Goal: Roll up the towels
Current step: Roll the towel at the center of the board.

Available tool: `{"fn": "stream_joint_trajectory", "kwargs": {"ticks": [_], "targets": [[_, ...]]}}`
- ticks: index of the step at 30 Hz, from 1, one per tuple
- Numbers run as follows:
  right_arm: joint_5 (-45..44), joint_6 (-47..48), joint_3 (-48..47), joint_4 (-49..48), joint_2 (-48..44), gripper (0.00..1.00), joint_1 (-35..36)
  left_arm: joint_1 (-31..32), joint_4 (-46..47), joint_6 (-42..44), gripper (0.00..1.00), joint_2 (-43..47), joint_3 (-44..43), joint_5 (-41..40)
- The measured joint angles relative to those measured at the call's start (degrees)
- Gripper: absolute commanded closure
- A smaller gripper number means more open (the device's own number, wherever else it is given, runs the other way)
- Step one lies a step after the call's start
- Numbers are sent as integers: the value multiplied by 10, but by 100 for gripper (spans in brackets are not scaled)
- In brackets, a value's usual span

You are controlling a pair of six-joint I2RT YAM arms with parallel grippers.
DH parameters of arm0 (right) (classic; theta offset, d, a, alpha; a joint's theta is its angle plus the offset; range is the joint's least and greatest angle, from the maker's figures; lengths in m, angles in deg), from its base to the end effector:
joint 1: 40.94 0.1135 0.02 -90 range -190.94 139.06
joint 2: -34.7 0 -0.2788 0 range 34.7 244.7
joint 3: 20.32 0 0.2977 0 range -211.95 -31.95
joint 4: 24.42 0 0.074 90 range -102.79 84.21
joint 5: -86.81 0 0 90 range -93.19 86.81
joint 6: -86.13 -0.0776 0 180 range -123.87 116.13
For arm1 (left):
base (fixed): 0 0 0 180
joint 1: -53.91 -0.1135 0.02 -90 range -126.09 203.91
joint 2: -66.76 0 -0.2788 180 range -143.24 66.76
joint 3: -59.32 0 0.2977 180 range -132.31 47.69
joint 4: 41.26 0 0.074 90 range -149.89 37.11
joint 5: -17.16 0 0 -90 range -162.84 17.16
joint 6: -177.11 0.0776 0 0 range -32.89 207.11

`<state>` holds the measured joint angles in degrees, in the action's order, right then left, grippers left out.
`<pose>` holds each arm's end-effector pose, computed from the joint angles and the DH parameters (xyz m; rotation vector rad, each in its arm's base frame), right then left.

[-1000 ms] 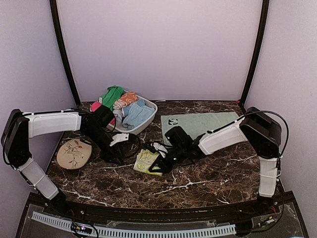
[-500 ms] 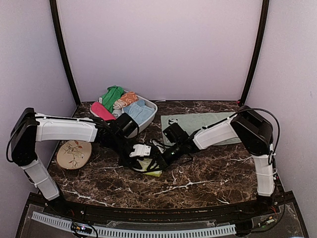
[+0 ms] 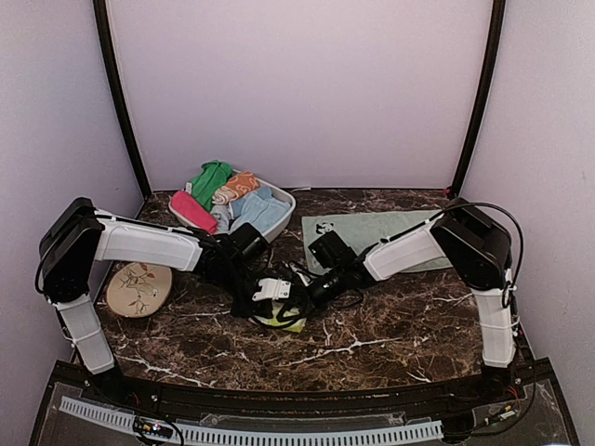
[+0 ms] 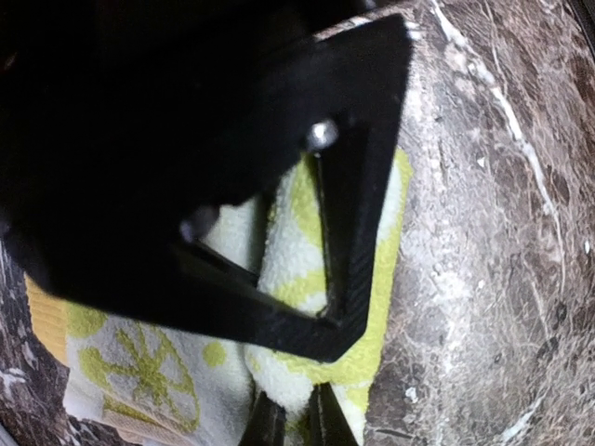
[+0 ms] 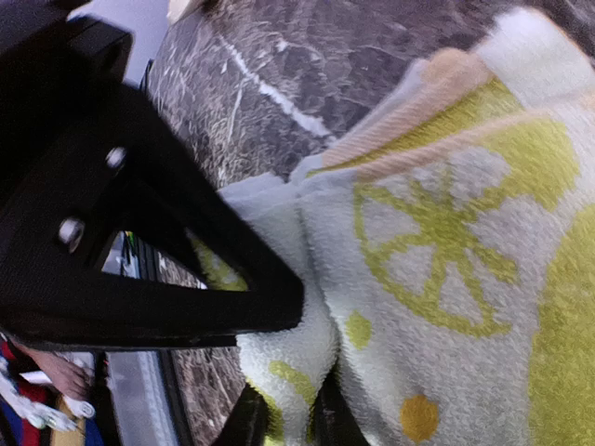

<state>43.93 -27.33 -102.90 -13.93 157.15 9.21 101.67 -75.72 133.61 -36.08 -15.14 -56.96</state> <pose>0.2633 0.4042 0.0603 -1.0243 2.5003 1.5083 0.2611 -0.3191 0.1116 2.0008 1.7356 -0.3762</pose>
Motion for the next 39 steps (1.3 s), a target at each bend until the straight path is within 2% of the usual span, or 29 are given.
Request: {"fn": "stream_joint_trajectory", "kwargs": {"ticks": [2, 7, 9, 12, 13, 14, 15, 16, 17, 18, 21, 25, 29, 31, 33, 39], "targets": [[-3, -21, 19, -30, -6, 70, -4, -3, -2, -8, 100, -5, -5, 10], [-22, -102, 133, -158, -62, 57, -18, -21, -5, -28, 100, -19, -16, 60], [-34, -123, 167, -193, -85, 55, -23, -31, -16, -35, 100, -27, -23, 83], [-54, -141, 202, -228, -119, 45, -30, -45, -43, -39, 100, -44, -43, 118], [-64, -139, 213, -234, -132, 40, -30, -49, -54, -39, 100, -50, -49, 127], [-76, -137, 224, -237, -147, 28, -31, -52, -66, -38, 100, -56, -57, 137], [-96, -127, 242, -240, -170, 21, -31, -55, -78, -38, 100, -59, -63, 143], [-115, -118, 258, -236, -196, 19, -30, -56, -93, -37, 100, -63, -69, 148], [-141, -103, 274, -228, -226, 4, -28, -56, -108, -37, 100, -64, -74, 152], [-170, -84, 287, -222, -255, 1, -24, -56, -126, -35, 100, -64, -78, 156], [-292, -21, 332, -211, -372, 0, -7, -55, -183, -30, 100, -66, -83, 169], [-469, 11, 379, -212, -502, 0, 4, -55, -231, -25, 100, -75, -90, 180], [-541, 19, 455, -247, -582, 0, -23, -55, -270, -23, 100, -109, -127, 191], [-565, 52, 485, -244, -603, 0, -13, -55, -287, -25, 100, -127, -147, 198], [-604, 100, 483, -227, -597, 0, 30, -57, -307, -28, 100, -150, -171, 208], [-723, 286, 463, -194, -551, 2, 215, -77, -361, -40, 100, -207, -224, 251]]}}
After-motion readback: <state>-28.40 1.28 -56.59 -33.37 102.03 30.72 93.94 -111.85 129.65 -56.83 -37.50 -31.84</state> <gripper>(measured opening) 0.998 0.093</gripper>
